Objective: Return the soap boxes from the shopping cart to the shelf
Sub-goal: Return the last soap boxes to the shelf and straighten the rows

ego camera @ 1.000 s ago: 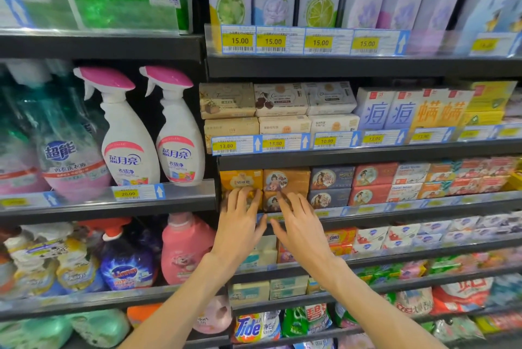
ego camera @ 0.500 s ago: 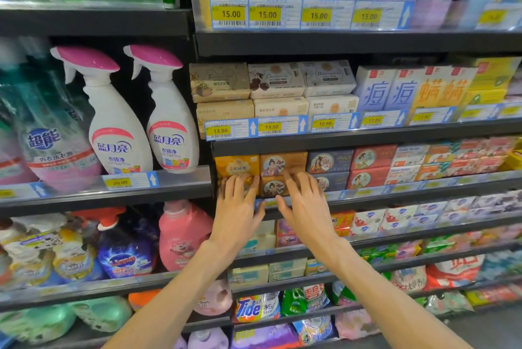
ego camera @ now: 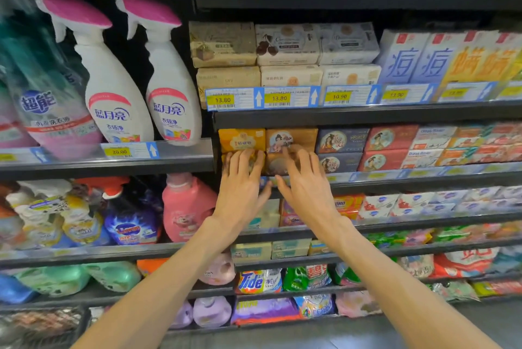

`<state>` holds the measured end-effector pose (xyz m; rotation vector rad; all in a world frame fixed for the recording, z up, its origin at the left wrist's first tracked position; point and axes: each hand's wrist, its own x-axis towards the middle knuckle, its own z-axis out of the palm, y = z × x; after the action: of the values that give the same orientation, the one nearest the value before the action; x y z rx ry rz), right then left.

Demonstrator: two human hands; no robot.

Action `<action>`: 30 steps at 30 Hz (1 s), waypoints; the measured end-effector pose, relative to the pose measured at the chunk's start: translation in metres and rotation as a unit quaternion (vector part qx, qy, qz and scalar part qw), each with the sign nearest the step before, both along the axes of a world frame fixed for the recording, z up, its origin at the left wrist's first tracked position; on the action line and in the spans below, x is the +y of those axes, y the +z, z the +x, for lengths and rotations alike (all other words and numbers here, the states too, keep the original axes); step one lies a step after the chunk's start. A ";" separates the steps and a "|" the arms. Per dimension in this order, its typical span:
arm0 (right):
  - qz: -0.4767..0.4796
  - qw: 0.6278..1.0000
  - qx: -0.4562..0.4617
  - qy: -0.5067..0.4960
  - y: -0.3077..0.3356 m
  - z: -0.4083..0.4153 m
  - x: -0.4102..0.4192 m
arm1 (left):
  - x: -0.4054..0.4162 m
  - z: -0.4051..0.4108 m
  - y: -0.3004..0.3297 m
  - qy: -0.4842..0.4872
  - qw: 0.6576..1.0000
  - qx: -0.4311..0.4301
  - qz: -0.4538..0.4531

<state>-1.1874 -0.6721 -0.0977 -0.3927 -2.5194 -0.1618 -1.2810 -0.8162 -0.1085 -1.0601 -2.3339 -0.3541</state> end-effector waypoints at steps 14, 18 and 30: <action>0.008 0.998 0.047 0.029 -0.012 -0.001 0.006 | 0.006 0.009 -0.011 0.031 0.999 -0.004 0.041; 0.015 0.987 0.130 0.091 0.011 -0.009 0.000 | 0.001 0.009 0.010 0.014 0.992 0.088 0.085; 0.010 0.998 0.069 0.011 0.038 -0.053 -0.014 | -0.011 -0.044 0.035 0.181 0.958 0.213 0.054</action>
<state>-1.2405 -0.6860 -0.0593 -0.3551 -2.3839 -0.1475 -1.3245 -0.8271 -0.0738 -0.5671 -2.0317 -0.0964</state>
